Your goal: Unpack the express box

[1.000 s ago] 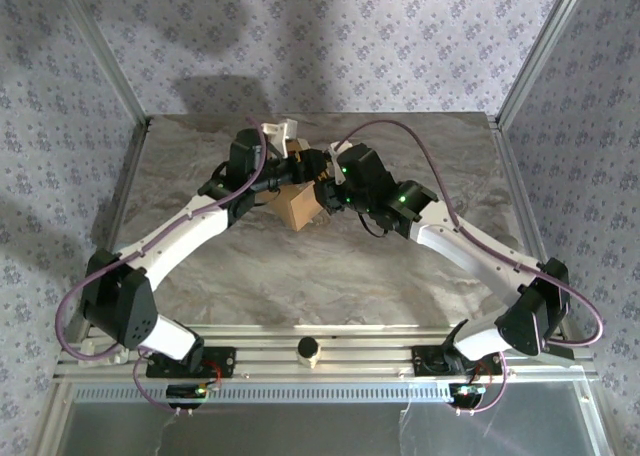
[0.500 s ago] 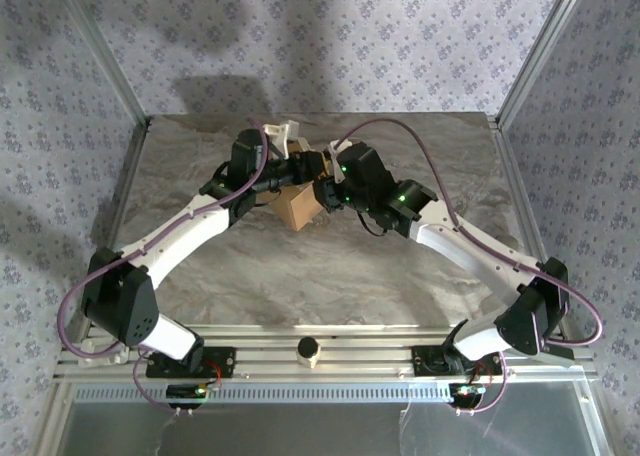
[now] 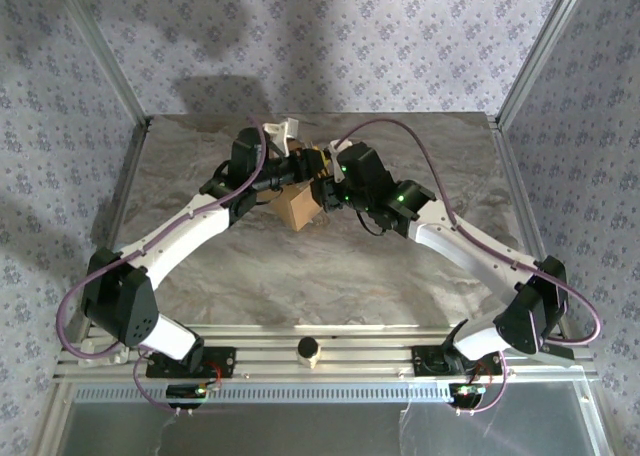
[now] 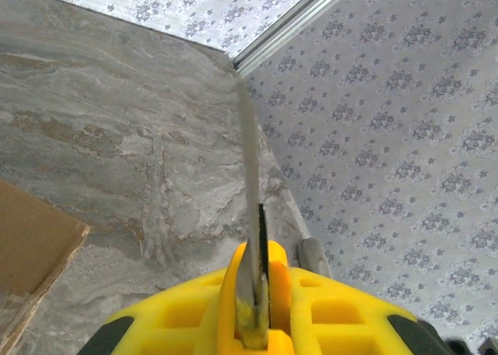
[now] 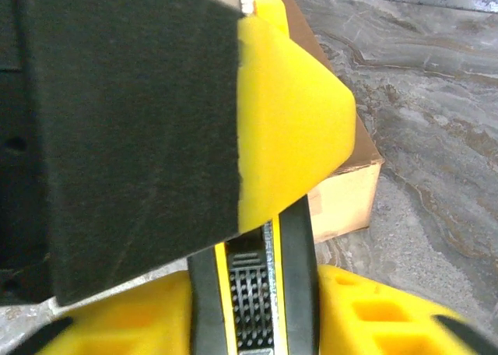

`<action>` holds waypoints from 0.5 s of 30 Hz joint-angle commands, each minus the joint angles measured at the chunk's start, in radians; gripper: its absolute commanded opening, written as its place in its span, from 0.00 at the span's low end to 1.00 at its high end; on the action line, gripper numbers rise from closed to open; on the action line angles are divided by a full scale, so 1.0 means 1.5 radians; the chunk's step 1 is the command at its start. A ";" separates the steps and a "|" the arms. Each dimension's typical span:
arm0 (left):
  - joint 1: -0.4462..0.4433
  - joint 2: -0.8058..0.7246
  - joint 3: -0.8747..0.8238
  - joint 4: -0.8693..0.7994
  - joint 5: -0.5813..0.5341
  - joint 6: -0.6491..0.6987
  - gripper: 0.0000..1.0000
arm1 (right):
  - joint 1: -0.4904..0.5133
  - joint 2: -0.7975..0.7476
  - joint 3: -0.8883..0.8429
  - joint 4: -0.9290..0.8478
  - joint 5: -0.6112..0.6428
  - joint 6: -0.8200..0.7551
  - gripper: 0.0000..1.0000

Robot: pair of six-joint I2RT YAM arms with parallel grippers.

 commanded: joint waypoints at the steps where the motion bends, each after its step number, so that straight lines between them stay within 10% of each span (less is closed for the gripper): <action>1: 0.001 -0.014 0.002 -0.005 -0.045 -0.018 0.00 | -0.009 -0.024 -0.009 0.038 -0.026 0.014 0.59; 15: 0.002 0.015 0.120 -0.132 -0.097 -0.083 0.00 | -0.060 -0.077 -0.088 0.116 -0.114 0.087 0.78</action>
